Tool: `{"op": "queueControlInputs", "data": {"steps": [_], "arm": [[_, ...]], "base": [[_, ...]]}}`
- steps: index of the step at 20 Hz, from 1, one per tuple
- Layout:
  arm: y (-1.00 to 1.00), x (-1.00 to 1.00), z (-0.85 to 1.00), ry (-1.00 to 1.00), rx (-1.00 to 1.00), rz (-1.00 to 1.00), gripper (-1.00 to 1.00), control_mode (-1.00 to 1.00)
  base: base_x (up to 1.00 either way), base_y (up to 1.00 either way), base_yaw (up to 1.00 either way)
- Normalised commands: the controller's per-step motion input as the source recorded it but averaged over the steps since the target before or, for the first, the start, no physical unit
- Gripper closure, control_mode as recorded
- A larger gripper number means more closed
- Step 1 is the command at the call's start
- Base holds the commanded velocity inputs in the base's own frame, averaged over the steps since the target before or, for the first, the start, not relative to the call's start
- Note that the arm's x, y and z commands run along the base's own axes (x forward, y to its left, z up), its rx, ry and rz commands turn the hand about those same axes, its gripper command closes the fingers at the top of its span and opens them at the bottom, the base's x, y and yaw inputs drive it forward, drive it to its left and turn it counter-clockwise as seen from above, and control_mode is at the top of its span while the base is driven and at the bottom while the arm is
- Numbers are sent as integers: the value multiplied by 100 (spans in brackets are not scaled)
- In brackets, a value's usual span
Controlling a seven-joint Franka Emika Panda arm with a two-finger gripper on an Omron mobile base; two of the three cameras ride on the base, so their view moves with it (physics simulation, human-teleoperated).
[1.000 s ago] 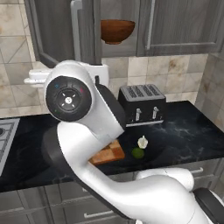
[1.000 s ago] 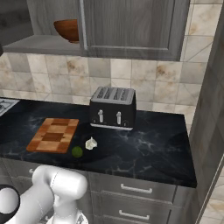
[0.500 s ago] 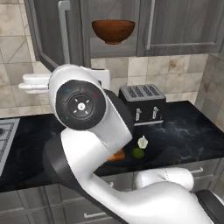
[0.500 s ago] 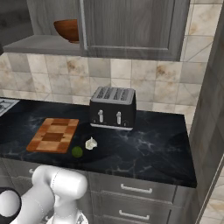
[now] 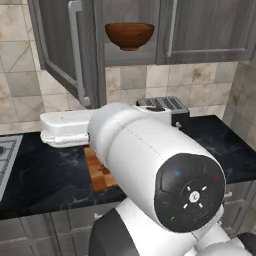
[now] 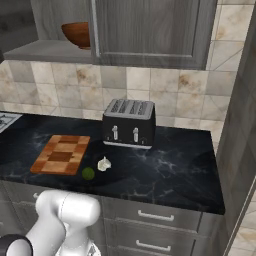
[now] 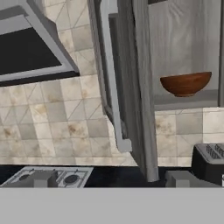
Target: Open the cabinet. Place the bowl and condiment on the counter. Then place the lime and garlic on the cutting board.
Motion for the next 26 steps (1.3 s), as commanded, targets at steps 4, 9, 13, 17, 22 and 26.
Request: {"op": "queueControlInputs", "data": {"steps": [4, 9, 13, 17, 22, 26], "arm": [[-100, -10, 1, 0, 17, -15, -100, -100], [-100, 0, 38, 0, 28, -9, -100, -100], [-100, 3, 50, 4, 25, -6, -100, -100], [-100, 3, 40, 8, 25, -5, -100, -100], [-100, 13, 31, 16, 18, -5, -100, -100], [-100, 25, 12, 17, 10, 0, -100, -100]], "base": [[0, 0, 0], [0, 0, 0], [0, 0, 0], [0, 0, 0], [0, 0, 0], [0, 0, 0]]}}
